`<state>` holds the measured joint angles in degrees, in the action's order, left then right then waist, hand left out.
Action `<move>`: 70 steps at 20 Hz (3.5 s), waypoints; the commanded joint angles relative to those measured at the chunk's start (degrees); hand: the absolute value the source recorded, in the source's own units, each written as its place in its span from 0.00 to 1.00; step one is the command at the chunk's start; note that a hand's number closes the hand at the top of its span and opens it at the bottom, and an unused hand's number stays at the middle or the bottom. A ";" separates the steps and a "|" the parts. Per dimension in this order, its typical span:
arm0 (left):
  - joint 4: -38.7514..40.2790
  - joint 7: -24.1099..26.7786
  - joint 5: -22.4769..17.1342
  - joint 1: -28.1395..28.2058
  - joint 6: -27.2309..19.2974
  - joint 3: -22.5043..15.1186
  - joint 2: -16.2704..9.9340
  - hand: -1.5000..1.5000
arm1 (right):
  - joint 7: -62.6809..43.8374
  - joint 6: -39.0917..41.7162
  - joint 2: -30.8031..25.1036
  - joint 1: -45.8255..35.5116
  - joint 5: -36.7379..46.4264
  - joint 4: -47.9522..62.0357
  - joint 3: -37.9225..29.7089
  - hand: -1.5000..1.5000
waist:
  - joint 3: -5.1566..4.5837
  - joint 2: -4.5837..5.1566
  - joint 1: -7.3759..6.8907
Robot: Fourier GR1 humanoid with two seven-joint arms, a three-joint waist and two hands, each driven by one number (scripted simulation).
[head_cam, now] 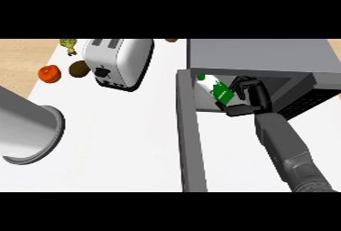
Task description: Pick up the milk, place it into the microwave and close the microwave
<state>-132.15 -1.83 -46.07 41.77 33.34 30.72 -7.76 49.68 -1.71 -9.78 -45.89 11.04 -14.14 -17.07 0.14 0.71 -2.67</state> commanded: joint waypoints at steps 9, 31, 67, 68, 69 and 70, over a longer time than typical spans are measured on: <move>-0.40 -0.51 -1.19 -6.35 -0.87 -1.13 -1.75 0.00 | -5.78 -6.35 -4.55 -9.46 2.47 5.27 0.10 1.00 | 0.11 1.65 -3.03; 0.36 -2.57 -3.05 -11.68 -2.40 -1.59 -6.26 0.00 | -9.70 -18.50 -11.47 -13.62 3.14 8.36 -0.76 1.00 | 0.39 4.31 -7.32; 4.76 -4.58 1.94 -18.11 -2.51 -3.26 -9.96 0.00 | -17.04 -17.86 -6.89 -20.85 4.86 9.46 2.26 0.00 | 0.03 4.23 -11.04; 5.25 -4.61 1.68 -18.60 -2.68 -3.47 -10.00 0.00 | -18.03 -18.58 -6.10 -22.00 4.71 9.35 2.20 0.00 | -0.02 4.11 -11.03; 5.25 -4.58 1.64 -19.13 -2.86 -2.72 -10.68 0.00 | -17.57 -19.08 -5.73 -21.76 4.48 9.14 2.03 0.00 | 0.07 4.12 -11.03; 6.16 -4.24 2.24 -19.35 -2.97 -3.34 -9.77 0.00 | -17.22 -19.92 -4.73 -21.34 4.18 9.11 1.81 0.00 | 0.02 4.34 -10.91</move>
<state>-127.07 -6.15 -44.59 23.30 30.58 28.03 -17.89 36.09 -18.21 -17.65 -62.43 13.47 -5.34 -16.84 2.19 5.48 -12.31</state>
